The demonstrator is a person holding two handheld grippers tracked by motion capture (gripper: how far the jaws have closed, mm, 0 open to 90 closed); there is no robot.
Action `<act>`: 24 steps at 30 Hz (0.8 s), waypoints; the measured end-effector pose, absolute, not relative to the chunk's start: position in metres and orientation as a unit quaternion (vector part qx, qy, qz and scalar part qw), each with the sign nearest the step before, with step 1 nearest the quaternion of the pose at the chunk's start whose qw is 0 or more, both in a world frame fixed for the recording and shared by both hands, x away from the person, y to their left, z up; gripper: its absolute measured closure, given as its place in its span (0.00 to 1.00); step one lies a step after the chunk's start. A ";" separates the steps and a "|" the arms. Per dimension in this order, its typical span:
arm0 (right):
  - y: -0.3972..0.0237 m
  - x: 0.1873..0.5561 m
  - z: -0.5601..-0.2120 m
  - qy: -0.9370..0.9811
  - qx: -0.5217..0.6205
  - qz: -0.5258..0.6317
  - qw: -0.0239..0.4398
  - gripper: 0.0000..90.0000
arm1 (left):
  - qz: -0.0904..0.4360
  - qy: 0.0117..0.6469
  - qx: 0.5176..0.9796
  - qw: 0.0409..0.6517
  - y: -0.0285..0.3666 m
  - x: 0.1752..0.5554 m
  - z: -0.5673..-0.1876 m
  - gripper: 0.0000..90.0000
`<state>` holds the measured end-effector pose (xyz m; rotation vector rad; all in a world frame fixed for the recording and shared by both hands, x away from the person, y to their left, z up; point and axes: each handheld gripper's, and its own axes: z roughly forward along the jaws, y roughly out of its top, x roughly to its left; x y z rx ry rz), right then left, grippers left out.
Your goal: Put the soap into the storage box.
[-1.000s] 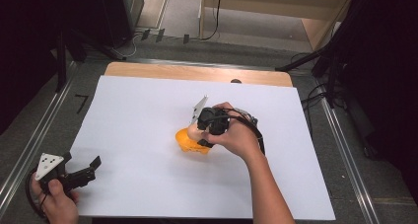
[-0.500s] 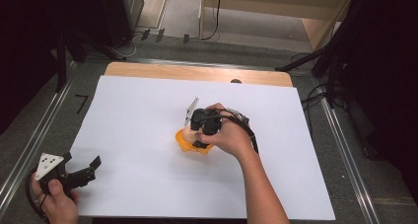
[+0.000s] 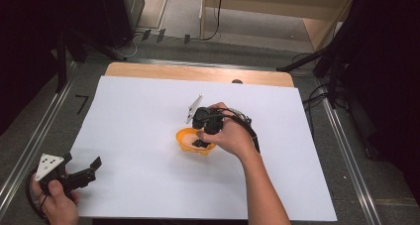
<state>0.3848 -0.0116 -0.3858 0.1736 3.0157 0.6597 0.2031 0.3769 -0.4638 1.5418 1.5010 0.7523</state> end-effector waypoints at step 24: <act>-0.095 0.374 -0.387 0.947 0.163 0.270 0.057 0.27 | 0.301 0.597 0.615 0.418 0.377 0.203 -0.464 0.00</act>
